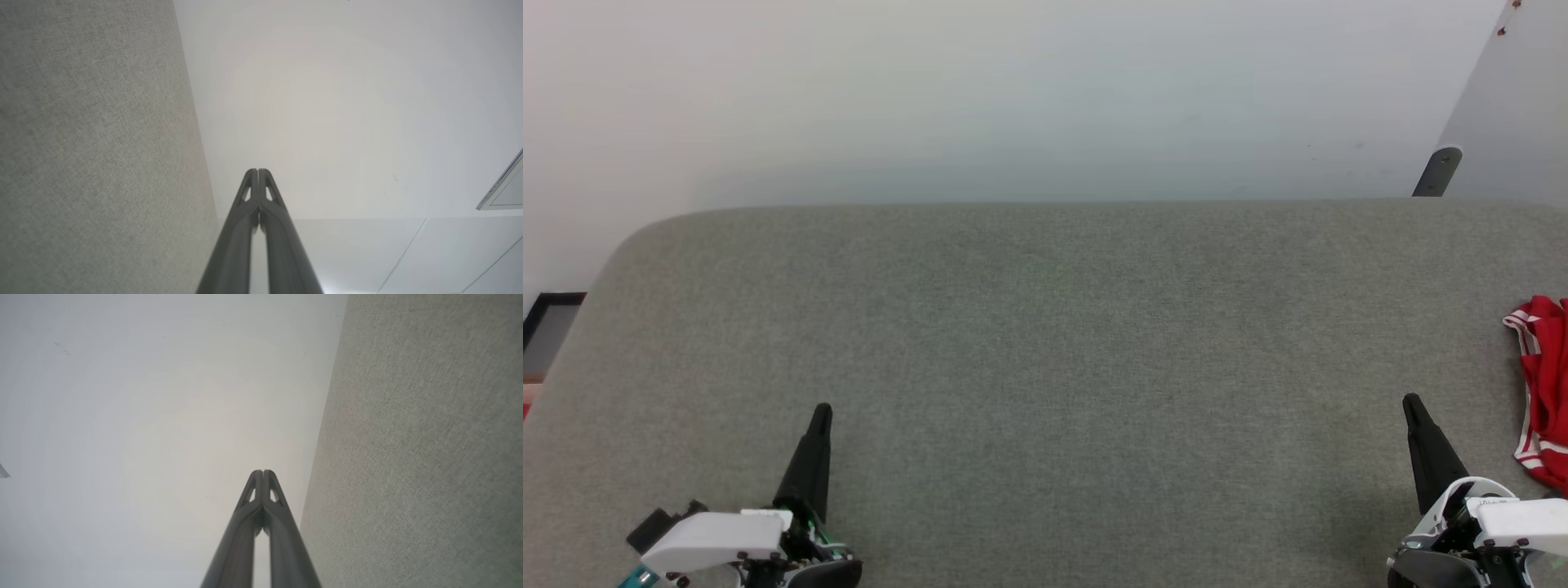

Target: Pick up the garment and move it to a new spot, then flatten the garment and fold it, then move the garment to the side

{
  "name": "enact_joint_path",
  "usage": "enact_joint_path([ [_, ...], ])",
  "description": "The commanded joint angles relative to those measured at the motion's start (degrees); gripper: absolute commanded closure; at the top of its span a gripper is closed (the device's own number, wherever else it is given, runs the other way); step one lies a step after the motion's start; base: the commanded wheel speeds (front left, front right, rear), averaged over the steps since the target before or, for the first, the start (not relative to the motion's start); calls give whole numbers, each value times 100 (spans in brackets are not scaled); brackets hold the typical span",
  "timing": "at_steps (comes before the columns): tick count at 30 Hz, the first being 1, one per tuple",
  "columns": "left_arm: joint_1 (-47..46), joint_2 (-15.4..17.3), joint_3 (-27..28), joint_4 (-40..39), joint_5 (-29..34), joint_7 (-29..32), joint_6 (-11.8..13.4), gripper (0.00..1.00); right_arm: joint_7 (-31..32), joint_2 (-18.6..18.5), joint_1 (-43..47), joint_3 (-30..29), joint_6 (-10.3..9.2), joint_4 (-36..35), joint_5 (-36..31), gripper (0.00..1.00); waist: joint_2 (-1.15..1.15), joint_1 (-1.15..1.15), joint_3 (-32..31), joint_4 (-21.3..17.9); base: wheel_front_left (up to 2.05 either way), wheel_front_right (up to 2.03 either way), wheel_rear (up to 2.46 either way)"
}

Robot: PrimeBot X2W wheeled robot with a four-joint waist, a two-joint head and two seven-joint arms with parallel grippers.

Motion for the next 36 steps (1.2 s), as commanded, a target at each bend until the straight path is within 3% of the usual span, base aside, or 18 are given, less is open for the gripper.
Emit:
enact_joint_path([
  [1, -52, 4, 13, -10, -18, 17, -34, 100, 14, 21, -17, 2, 2, 1, 25, 100, 0, 0, 0, 0, 0, 0, 0],
  [36, -52, 4, 12, -10, -19, 17, -34, 100, 13, 21, -17, 3, 2, 1, 25, 100, 0, 0, 0, 0, 0, 0, 0],
])
